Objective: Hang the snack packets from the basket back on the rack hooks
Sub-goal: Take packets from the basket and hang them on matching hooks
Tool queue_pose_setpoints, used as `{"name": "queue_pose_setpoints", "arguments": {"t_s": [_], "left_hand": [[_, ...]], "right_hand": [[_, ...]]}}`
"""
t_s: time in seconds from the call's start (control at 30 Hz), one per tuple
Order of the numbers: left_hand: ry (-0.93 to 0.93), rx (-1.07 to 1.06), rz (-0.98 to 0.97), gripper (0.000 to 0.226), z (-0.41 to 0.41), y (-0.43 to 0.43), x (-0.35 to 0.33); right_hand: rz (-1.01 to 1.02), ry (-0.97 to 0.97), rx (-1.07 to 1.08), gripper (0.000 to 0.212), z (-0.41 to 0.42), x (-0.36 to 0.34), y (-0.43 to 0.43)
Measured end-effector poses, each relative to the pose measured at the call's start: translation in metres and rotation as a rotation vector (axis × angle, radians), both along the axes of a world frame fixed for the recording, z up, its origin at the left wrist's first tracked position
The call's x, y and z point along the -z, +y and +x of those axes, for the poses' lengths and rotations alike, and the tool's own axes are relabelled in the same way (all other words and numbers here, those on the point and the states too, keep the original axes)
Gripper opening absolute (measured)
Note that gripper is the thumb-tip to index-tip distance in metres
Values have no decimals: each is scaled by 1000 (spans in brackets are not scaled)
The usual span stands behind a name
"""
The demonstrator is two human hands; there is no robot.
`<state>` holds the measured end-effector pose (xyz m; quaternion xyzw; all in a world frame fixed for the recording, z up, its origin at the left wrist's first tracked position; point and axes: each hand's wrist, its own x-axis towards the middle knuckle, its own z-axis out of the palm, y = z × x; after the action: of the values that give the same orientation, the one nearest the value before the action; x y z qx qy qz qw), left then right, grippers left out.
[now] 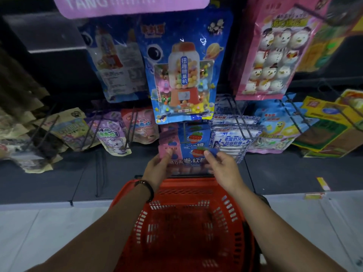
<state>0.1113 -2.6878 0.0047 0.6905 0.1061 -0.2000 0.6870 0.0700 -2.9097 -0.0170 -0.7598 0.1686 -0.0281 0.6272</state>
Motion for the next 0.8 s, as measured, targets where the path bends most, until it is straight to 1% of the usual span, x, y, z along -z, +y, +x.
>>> {"name": "queue_pose_setpoints", "arguments": {"t_s": [0.13,0.17,0.27,0.4,0.53,0.6,0.7,0.77,0.8], "left_hand": [[-7,-56,-37,42,9,-7,5],[-10,-62,-31,40,12,-7,6],[-21,-90,-28,37,17,-5,8],[-36,-70,-48,35,22,-1,12],[-36,-70,-61,34,27,-4,13],[-38,-104,-55,35,27,-8,12],[-39,-133,-17,34,31,-11,16],[-28,-183,15,28,33,-13,21],[-21,-223,59,25,33,-14,23]], "right_hand": [[-35,-12,29,84,14,3,-3],[-40,-14,30,85,15,1,-2],[-57,-35,34,77,20,0,2],[-31,-27,78,81,26,3,3],[-62,-13,105,82,32,6,2],[-68,3,114,74,33,14,4],[-46,47,148,52,32,12,11],[-73,40,183,39,27,0,19],[-117,32,208,32,24,-2,24]]}}
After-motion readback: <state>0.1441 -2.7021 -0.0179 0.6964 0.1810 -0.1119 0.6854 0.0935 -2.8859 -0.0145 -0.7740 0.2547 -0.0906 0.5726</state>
